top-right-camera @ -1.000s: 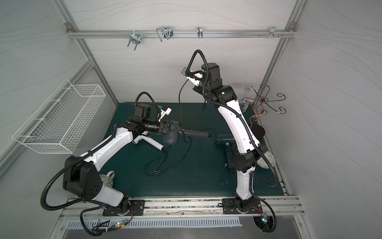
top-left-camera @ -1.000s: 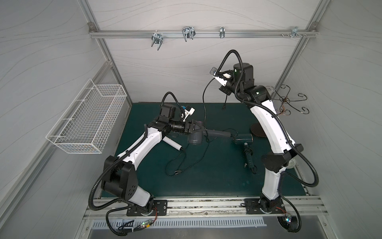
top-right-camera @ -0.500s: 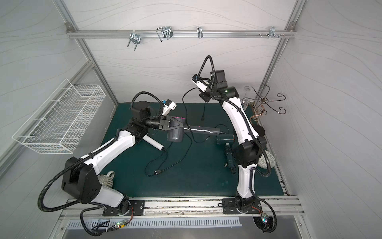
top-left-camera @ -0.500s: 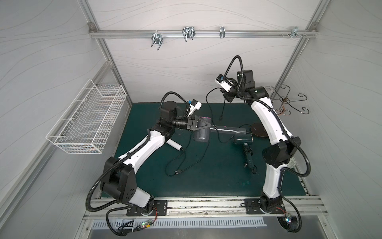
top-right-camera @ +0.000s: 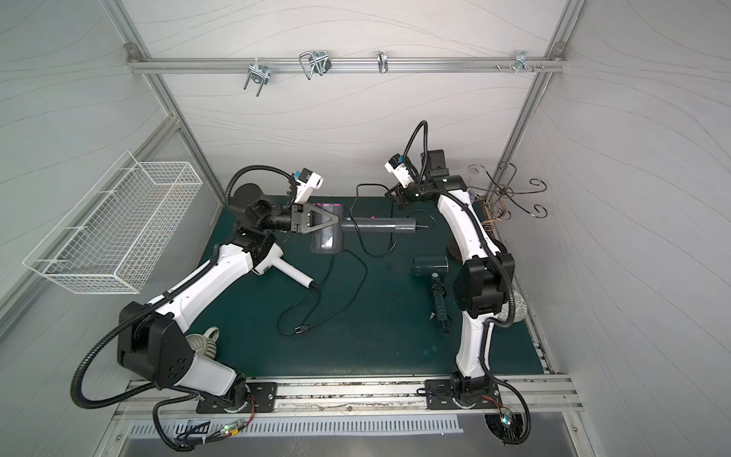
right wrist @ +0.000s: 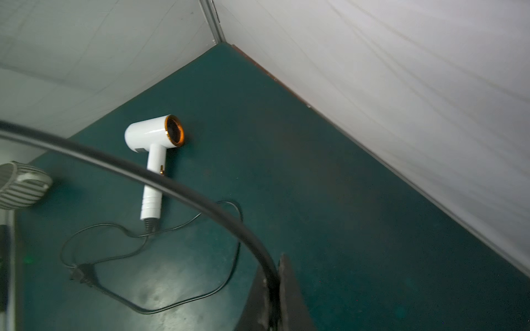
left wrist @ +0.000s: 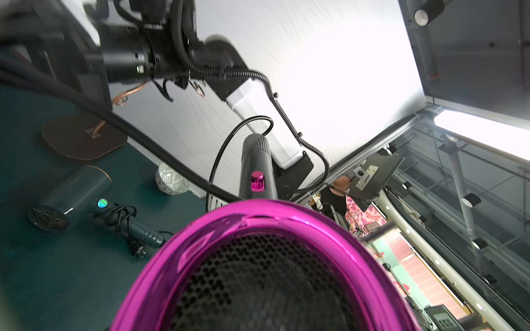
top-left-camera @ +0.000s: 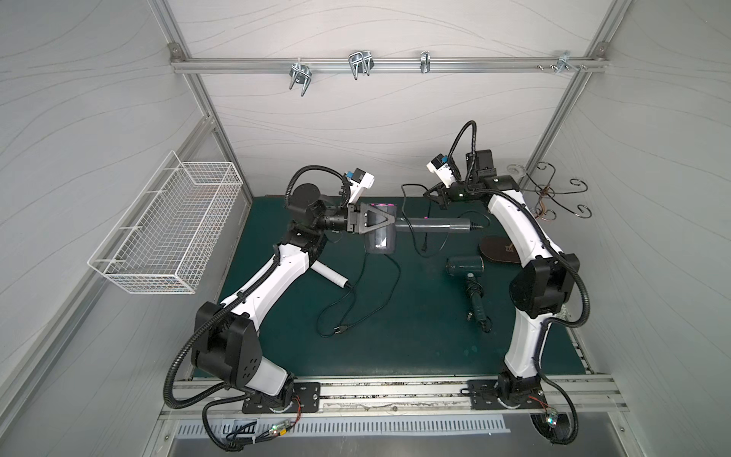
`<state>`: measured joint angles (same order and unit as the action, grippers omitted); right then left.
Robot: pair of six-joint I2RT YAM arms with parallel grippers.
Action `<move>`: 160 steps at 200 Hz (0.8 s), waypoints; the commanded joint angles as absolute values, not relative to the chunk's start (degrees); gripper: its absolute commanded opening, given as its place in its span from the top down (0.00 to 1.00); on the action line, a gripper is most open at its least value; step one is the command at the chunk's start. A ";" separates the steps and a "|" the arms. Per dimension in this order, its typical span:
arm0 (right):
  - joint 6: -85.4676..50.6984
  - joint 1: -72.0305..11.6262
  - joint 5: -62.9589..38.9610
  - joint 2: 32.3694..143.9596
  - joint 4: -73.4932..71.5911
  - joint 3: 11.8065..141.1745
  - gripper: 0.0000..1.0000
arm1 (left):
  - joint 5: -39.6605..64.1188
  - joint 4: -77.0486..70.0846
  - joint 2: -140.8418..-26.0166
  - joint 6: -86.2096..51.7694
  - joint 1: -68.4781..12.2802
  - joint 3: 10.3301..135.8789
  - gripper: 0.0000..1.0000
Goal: Wrap the cord around the hair dryer
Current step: Wrap the power cord around the hair dryer.
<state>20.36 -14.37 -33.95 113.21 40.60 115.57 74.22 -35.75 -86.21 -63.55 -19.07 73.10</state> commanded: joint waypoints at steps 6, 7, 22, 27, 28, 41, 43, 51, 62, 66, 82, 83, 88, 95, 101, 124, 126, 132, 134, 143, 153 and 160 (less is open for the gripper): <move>15.20 -14.40 -39.44 108.60 37.58 110.61 1.00 | 73.39 -49.22 -87.60 -71.84 -17.43 78.71 1.00; 15.03 -14.36 -39.50 108.48 37.51 110.46 1.00 | 73.39 -49.31 -87.61 -71.91 -17.37 78.73 1.00; 13.42 -14.94 -39.87 106.95 35.95 107.34 1.00 | 72.62 -49.74 -88.19 -72.39 -16.65 79.74 1.00; 13.16 -15.21 -39.71 106.40 35.64 106.33 1.00 | 72.32 -49.92 -88.39 -72.50 -16.38 80.01 1.00; 13.04 -15.25 -39.67 106.33 35.57 106.12 1.00 | 72.28 -49.96 -88.45 -72.50 -16.32 80.08 1.00; 11.85 -15.91 -39.29 104.64 34.20 103.01 1.00 | 71.29 -50.05 -88.98 -72.85 -15.21 80.70 1.00; 11.58 -16.02 -39.29 104.41 33.93 102.41 1.00 | 71.17 -50.15 -89.06 -72.97 -15.03 80.69 1.00; 10.58 -16.34 -38.89 103.14 32.53 100.16 1.00 | 70.35 -50.86 -89.36 -73.45 -14.15 80.77 1.00; 9.99 -17.10 -38.22 101.34 30.93 97.19 1.00 | 69.04 -51.09 -89.69 -73.78 -12.55 80.79 1.00; 9.97 -17.36 -37.86 100.72 30.62 96.23 1.00 | 68.49 -51.29 -89.76 -73.95 -11.94 80.78 1.00; 8.15 -18.43 -37.57 98.12 29.88 92.97 1.00 | 66.20 -51.41 -90.33 -74.05 -9.52 80.95 1.00; 8.16 -18.53 -37.73 97.97 29.84 92.80 1.00 | 66.06 -51.41 -90.38 -74.07 -9.19 80.95 1.00; 8.12 -18.88 -38.39 97.31 29.49 91.70 1.00 | 65.44 -51.61 -90.64 -74.21 -8.58 81.10 1.00; 8.08 -19.49 -39.17 96.27 29.00 90.16 1.00 | 64.67 -51.97 -91.00 -74.50 -7.64 81.24 1.00; 7.87 -20.06 -38.91 95.34 28.57 88.81 1.00 | 64.41 -52.39 -91.42 -74.82 -7.10 81.58 1.00; 7.34 -22.33 -37.25 92.39 27.00 84.95 1.00 | 63.47 -54.52 -92.95 -76.53 -5.56 82.49 1.00; 7.24 -22.50 -37.20 92.25 26.94 84.74 1.00 | 63.33 -54.57 -93.02 -76.55 -5.43 82.45 1.00; 7.21 -23.09 -36.88 91.82 26.90 84.15 1.00 | 62.88 -54.58 -93.16 -76.53 -5.09 82.36 1.00; 7.21 -23.33 -36.77 91.64 26.89 84.06 1.00 | 62.70 -54.51 -93.18 -76.50 -4.92 82.38 1.00; 7.40 -24.47 -35.97 91.15 27.25 83.60 1.00 | 62.18 -54.27 -93.27 -76.22 -4.32 82.27 1.00; 8.71 -26.02 -34.77 90.76 28.52 83.59 1.00 | 61.64 -53.45 -93.38 -75.57 -3.67 82.16 1.00; 9.14 -27.03 -33.75 90.40 29.23 83.76 1.00 | 61.31 -53.03 -93.50 -75.02 -3.15 81.97 1.00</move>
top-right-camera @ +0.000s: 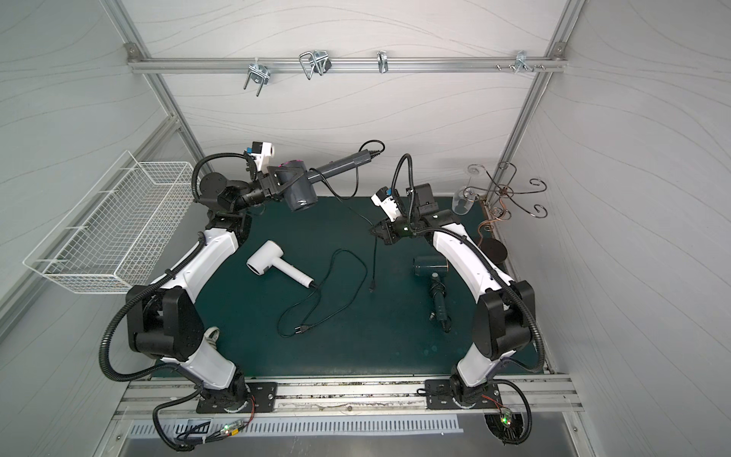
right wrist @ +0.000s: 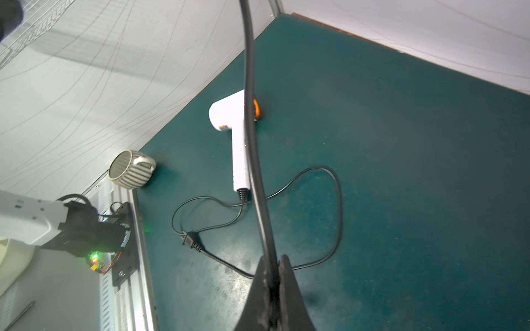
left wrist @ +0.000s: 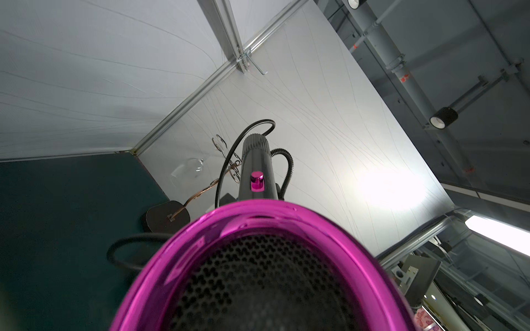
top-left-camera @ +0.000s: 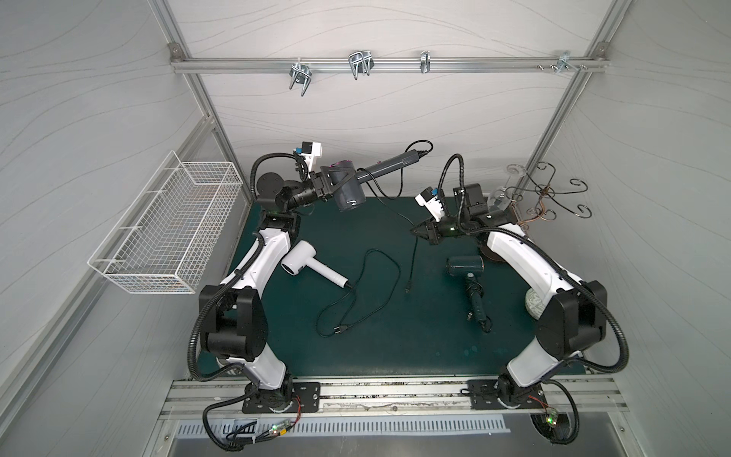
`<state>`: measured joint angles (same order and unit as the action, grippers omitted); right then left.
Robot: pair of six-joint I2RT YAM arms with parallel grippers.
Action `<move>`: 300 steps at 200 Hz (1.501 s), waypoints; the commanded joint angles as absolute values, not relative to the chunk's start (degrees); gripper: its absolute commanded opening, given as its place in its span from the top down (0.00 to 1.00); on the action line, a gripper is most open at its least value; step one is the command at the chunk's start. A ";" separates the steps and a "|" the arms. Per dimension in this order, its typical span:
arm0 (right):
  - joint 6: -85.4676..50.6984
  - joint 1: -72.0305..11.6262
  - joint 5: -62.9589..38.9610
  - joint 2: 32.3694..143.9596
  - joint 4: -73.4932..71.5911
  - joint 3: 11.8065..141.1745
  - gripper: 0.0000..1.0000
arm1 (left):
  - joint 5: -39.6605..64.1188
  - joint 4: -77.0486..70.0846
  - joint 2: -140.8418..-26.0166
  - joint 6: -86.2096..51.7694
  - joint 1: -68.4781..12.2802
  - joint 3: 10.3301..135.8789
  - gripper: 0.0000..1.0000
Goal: Wrap the cord around the hair dryer
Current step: Wrap the power cord around the hair dryer.
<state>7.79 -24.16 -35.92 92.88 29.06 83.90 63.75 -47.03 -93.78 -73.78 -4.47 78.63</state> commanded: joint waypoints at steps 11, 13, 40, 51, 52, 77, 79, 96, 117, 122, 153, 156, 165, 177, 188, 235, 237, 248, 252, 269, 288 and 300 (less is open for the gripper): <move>10.91 -28.28 -32.45 89.67 30.17 83.78 1.00 | 61.09 -52.42 -93.76 -74.45 -2.37 81.87 1.00; 11.10 -28.40 -32.28 89.52 30.35 83.81 1.00 | 61.02 -52.22 -93.80 -74.34 -2.24 81.84 1.00; 13.44 -30.18 -29.54 87.57 33.97 85.71 1.00 | 60.15 -48.50 -94.05 -70.93 -0.03 80.70 1.00; 14.45 -30.65 -28.72 86.94 35.94 87.29 1.00 | 59.40 -46.11 -93.89 -68.56 0.63 79.89 1.00; 14.52 -30.75 -28.69 86.89 36.12 87.46 1.00 | 59.27 -46.11 -93.88 -68.34 0.79 79.85 1.00; 17.15 -32.43 -26.52 85.97 40.54 92.20 1.00 | 58.55 -40.19 -93.97 -63.12 1.66 79.03 1.00; 17.34 -32.54 -26.36 85.96 40.81 92.55 1.00 | 58.47 -39.97 -94.00 -62.76 1.73 78.99 1.00; 18.55 -33.61 -25.92 85.96 43.24 95.68 1.00 | 57.59 -38.61 -94.44 -61.26 1.93 78.40 1.00; 20.28 -35.32 -25.06 86.30 46.33 99.78 1.00 | 56.99 -36.34 -94.98 -59.28 2.11 78.55 1.00; 20.49 -35.60 -25.05 86.31 46.70 100.57 1.00 | 56.91 -35.60 -95.09 -58.84 2.14 78.64 1.00; 21.36 -36.06 -25.84 85.96 47.89 104.68 1.00 | 55.90 -32.80 -95.19 -56.30 2.46 77.86 1.00; 21.43 -36.11 -25.75 85.91 47.98 105.06 1.00 | 55.63 -32.50 -95.10 -56.02 2.45 77.67 1.00; 21.51 -36.19 -25.45 85.98 48.36 106.39 1.00 | 55.10 -31.30 -94.97 -54.98 2.55 77.27 1.00; 22.07 -36.32 -24.64 86.02 49.30 108.28 1.00 | 54.74 -30.17 -94.97 -53.88 2.77 76.91 1.00; 22.95 -36.56 -23.74 86.16 50.39 110.30 1.00 | 54.30 -28.94 -95.05 -52.89 2.98 76.60 1.00; 25.17 -38.21 -21.51 86.10 53.25 116.80 1.00 | 52.23 -26.19 -95.71 -50.63 4.29 75.81 1.00; 25.26 -38.40 -21.42 86.10 53.26 116.94 1.00 | 52.10 -26.17 -95.80 -50.63 4.37 75.82 1.00; 25.48 -38.83 -21.13 86.09 53.59 118.28 1.00 | 51.79 -25.89 -96.04 -50.49 4.65 75.61 1.00; 25.56 -38.99 -21.06 86.13 53.68 118.82 1.00 | 51.68 -25.66 -96.06 -50.38 4.73 75.57 1.00; 26.18 -39.75 -20.28 86.36 54.46 121.21 1.00 | 51.07 -23.82 -96.25 -49.22 4.92 75.78 1.00; 27.04 -40.40 -19.38 86.83 55.57 123.87 1.00 | 50.16 -21.11 -96.51 -48.18 5.31 75.85 1.00; 27.41 -40.67 -18.65 86.75 55.81 124.82 1.00 | 49.78 -20.90 -96.72 -48.22 5.61 75.58 1.00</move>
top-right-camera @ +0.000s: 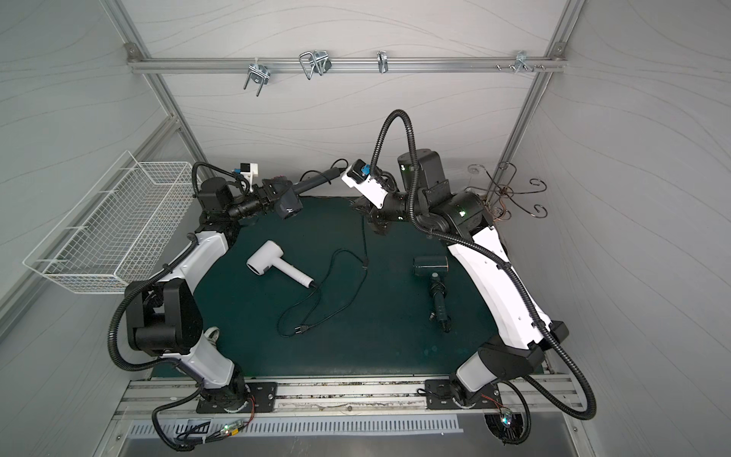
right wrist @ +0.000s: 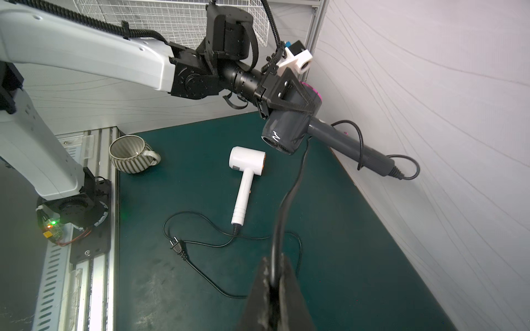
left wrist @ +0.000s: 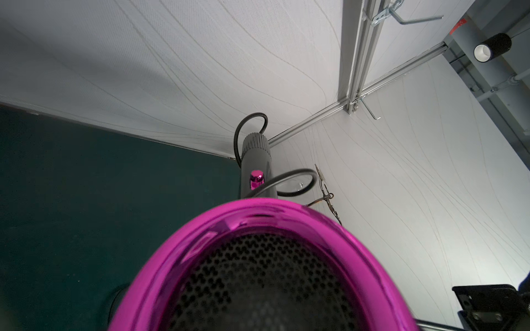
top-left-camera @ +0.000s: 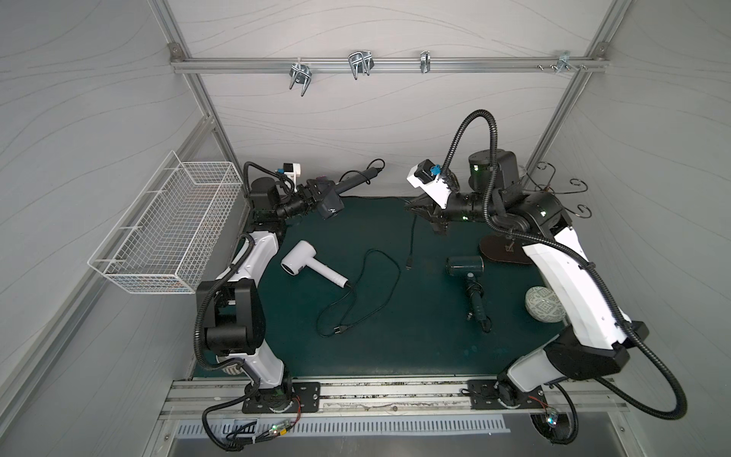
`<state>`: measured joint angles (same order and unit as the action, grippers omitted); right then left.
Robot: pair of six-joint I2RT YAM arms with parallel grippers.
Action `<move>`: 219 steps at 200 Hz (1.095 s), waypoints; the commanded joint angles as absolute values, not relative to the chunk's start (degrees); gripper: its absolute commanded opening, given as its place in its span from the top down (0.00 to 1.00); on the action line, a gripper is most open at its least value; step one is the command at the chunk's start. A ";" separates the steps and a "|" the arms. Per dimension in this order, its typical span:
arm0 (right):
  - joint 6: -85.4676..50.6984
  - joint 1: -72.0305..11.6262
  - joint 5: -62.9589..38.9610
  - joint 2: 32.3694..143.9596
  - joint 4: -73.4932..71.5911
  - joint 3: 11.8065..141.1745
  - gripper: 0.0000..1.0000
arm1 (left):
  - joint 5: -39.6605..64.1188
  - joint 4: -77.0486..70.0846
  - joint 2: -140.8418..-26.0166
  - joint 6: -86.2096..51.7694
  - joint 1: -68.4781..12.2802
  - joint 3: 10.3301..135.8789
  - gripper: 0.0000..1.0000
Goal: Wrap the cord around the hair dryer
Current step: Wrap the power cord around the hair dryer.
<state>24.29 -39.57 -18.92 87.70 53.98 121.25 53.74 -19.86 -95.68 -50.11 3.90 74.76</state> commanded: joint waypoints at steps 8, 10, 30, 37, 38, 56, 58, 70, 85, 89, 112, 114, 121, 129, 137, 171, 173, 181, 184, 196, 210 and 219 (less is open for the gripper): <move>27.68 -40.80 -18.12 86.50 55.81 125.30 1.00 | 49.69 -20.83 -96.93 -48.17 5.86 75.50 1.00; 27.68 -40.79 -17.93 86.42 55.79 125.37 1.00 | 49.73 -20.83 -96.94 -48.17 5.88 75.50 1.00; 28.46 -40.92 -16.30 85.80 55.68 125.77 1.00 | 49.60 -20.62 -97.16 -48.13 6.24 75.08 1.00; 28.86 -40.88 -15.60 85.59 55.72 125.86 1.00 | 49.48 -20.57 -97.29 -48.08 6.39 74.93 1.00; 28.93 -40.92 -15.49 85.60 55.72 125.86 1.00 | 49.44 -20.57 -97.25 -48.08 6.40 74.91 1.00; 29.44 -40.91 -14.11 84.88 55.34 125.97 1.00 | 49.52 -20.25 -97.69 -47.99 6.50 74.88 1.00; 29.53 -40.95 -14.07 84.77 55.21 126.02 1.00 | 49.51 -20.22 -97.72 -48.03 6.50 74.88 1.00; 29.58 -40.95 -13.83 84.59 54.92 126.53 1.00 | 49.49 -20.05 -97.75 -47.75 6.50 74.73 1.00; 29.87 -40.87 -13.28 84.70 54.71 127.91 1.00 | 49.26 -19.31 -97.90 -47.22 6.46 74.62 1.00; 30.10 -40.90 -13.25 84.87 54.67 128.35 1.00 | 49.22 -19.12 -97.87 -46.97 6.46 74.53 1.00; 30.91 -41.08 -13.27 85.98 54.45 131.42 1.00 | 49.27 -18.60 -97.98 -46.51 6.02 73.88 1.00; 31.00 -41.10 -13.27 86.12 54.37 131.60 1.00 | 49.30 -18.51 -97.86 -46.37 5.94 73.84 1.00; 31.25 -41.10 -12.89 86.58 54.08 132.32 1.00 | 49.28 -18.09 -97.79 -46.00 5.57 73.67 1.00; 31.95 -41.10 -12.31 87.04 53.69 132.78 1.00 | 49.40 -17.21 -97.67 -45.44 4.99 73.52 1.00; 32.68 -41.05 -11.50 87.60 53.27 133.34 1.00 | 49.69 -15.79 -97.21 -44.54 4.21 73.35 1.00; 36.48 -40.80 -7.12 90.81 49.84 135.51 1.00 | 50.53 -7.54 -92.73 -39.37 -1.47 70.15 1.00; 36.72 -40.74 -6.94 91.08 49.64 135.70 1.00 | 50.62 -7.00 -92.37 -38.96 -1.84 69.85 1.00; 37.62 -40.22 -6.17 92.38 49.02 137.12 1.00 | 50.98 -5.37 -90.90 -37.77 -3.29 68.48 1.00; 37.84 -39.96 -6.03 92.98 48.85 137.72 1.00 | 51.08 -4.89 -90.38 -37.57 -3.82 67.96 1.00; 38.14 -38.82 -5.97 94.88 47.86 139.57 1.00 | 52.52 -4.07 -88.40 -37.12 -5.67 65.61 1.00; 38.22 -37.38 -6.14 96.73 46.31 140.89 1.00 | 54.61 -2.12 -86.41 -35.73 -8.08 63.65 1.00; 38.41 -36.58 -6.32 98.05 45.45 141.59 1.00 | 55.81 0.37 -85.06 -33.81 -9.67 63.00 1.00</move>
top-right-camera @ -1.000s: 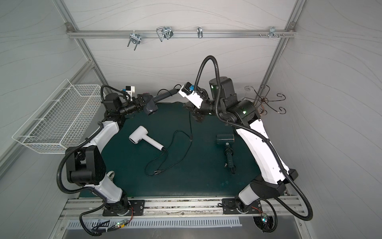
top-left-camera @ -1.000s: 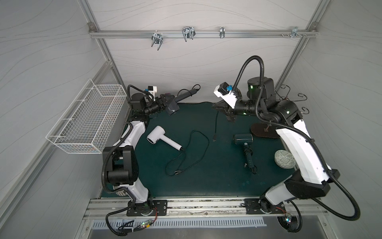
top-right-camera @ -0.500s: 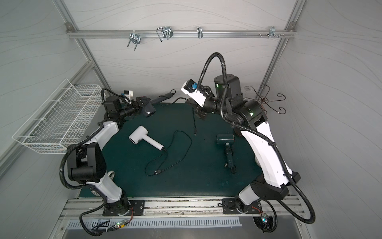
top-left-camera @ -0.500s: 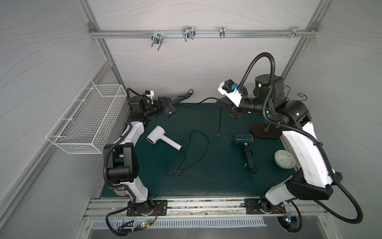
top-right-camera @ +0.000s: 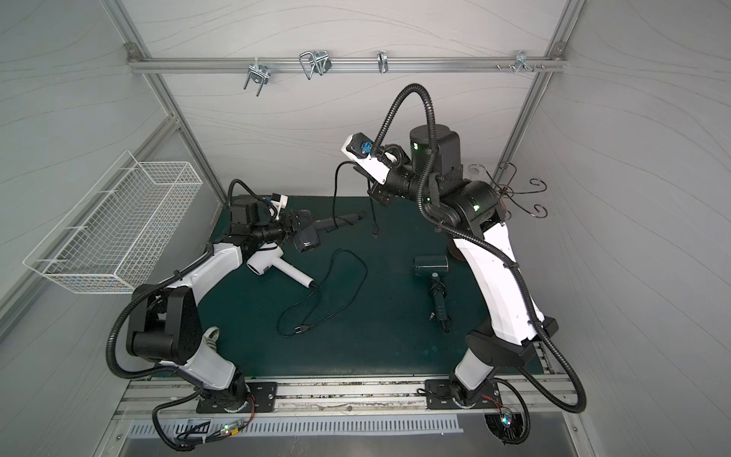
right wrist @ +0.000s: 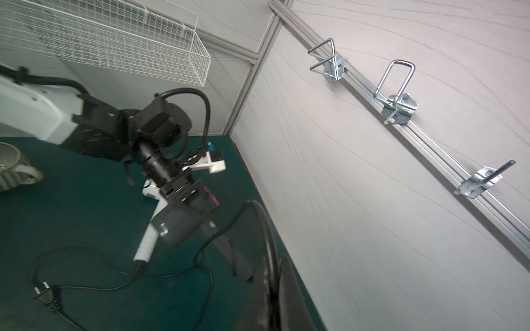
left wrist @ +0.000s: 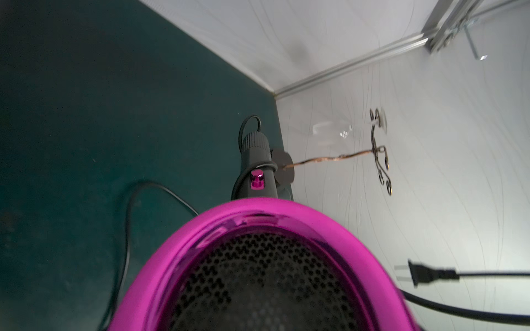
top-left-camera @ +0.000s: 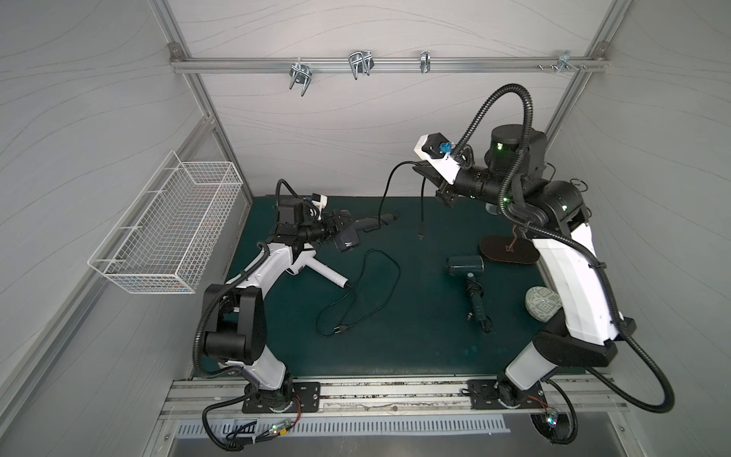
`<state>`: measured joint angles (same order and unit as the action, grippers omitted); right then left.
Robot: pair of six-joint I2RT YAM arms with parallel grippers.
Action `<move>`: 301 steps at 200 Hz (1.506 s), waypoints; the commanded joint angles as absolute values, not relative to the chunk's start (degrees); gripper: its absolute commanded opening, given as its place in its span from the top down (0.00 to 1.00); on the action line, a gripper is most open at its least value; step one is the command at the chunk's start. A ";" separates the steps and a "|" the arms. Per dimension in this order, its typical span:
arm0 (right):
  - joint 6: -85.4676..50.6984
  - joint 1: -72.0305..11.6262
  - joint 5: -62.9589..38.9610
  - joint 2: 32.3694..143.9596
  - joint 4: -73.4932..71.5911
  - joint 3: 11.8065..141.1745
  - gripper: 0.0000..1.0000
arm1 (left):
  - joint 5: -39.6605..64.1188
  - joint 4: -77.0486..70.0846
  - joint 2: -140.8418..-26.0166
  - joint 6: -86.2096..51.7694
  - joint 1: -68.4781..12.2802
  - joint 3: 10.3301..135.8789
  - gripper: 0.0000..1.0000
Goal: Wrap the cord around the hair dryer
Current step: Wrap the power cord around the hair dryer.
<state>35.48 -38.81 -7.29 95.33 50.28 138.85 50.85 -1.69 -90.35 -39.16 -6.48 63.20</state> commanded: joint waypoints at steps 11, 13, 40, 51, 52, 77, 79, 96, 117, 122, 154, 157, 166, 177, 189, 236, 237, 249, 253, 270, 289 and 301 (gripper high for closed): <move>38.34 -35.56 -6.99 99.59 44.64 142.78 1.00 | 57.08 3.56 -83.76 -31.34 -11.67 62.64 1.00; 38.33 -35.43 -7.02 99.87 44.54 142.92 1.00 | 57.34 4.05 -83.52 -30.95 -11.97 62.53 1.00; 37.76 -32.85 -7.84 103.04 42.55 144.13 1.00 | 61.93 6.18 -81.46 -29.87 -15.81 61.53 1.00; 37.21 -31.65 -8.40 104.12 42.05 144.18 1.00 | 63.70 6.25 -80.72 -30.02 -17.11 61.69 1.00; 37.11 -31.47 -8.46 104.22 41.99 144.20 1.00 | 63.89 6.20 -80.61 -30.09 -17.21 61.65 1.00; 34.64 -28.15 -11.06 106.73 41.33 143.48 1.00 | 67.76 5.55 -79.13 -30.98 -19.56 63.35 1.00; 34.39 -27.89 -11.29 106.90 41.29 143.34 1.00 | 68.16 5.39 -79.11 -31.19 -19.76 63.54 1.00; 32.56 -25.72 -13.50 108.34 40.70 141.51 1.00 | 70.49 1.22 -78.45 -34.66 -21.28 64.79 1.00; 29.56 -22.66 -16.80 109.84 40.04 138.32 1.00 | 72.97 -4.32 -78.07 -39.35 -22.55 66.82 1.00; 28.73 -21.99 -17.77 110.23 39.91 137.55 1.00 | 73.47 -6.70 -78.05 -41.03 -22.70 67.14 1.00; 24.36 -18.38 -24.01 112.04 38.95 130.74 1.00 | 74.81 -25.35 -79.16 -55.17 -23.20 68.80 1.00; 24.03 -18.19 -24.53 112.10 38.89 130.15 1.00 | 74.84 -27.52 -79.45 -56.52 -23.20 69.11 1.00; 23.06 -17.79 -26.16 112.28 38.87 128.41 1.00 | 74.95 -31.63 -80.28 -59.87 -23.20 70.28 1.00; 21.92 -17.46 -27.84 112.25 38.77 126.26 1.00 | 74.80 -34.99 -81.00 -62.32 -23.20 72.03 1.00; 20.47 -17.06 -29.81 111.92 38.43 123.81 1.00 | 74.71 -36.03 -81.67 -63.19 -23.04 74.34 1.00; 16.56 -15.82 -32.94 107.81 34.29 113.04 1.00 | 73.60 -43.12 -85.04 -68.58 -20.07 80.77 1.00; 16.50 -15.82 -32.90 107.70 34.24 112.86 1.00 | 73.54 -43.27 -85.14 -68.70 -19.97 80.86 1.00; 15.98 -15.86 -33.90 106.93 33.93 111.17 1.00 | 72.42 -44.75 -85.77 -69.94 -17.92 81.65 1.00; 15.69 -15.85 -34.16 106.74 33.86 110.63 1.00 | 71.88 -45.84 -85.98 -70.62 -17.23 81.71 1.00; 14.71 -16.28 -35.24 105.53 33.55 108.02 1.00 | 68.81 -48.07 -86.69 -72.44 -13.97 81.64 1.00; 14.12 -17.33 -35.16 103.39 31.80 103.56 1.00 | 65.57 -48.96 -87.68 -73.31 -10.54 81.58 1.00; 13.24 -17.97 -35.07 101.88 30.13 100.46 1.00 | 63.73 -50.25 -88.60 -74.19 -8.56 81.85 1.00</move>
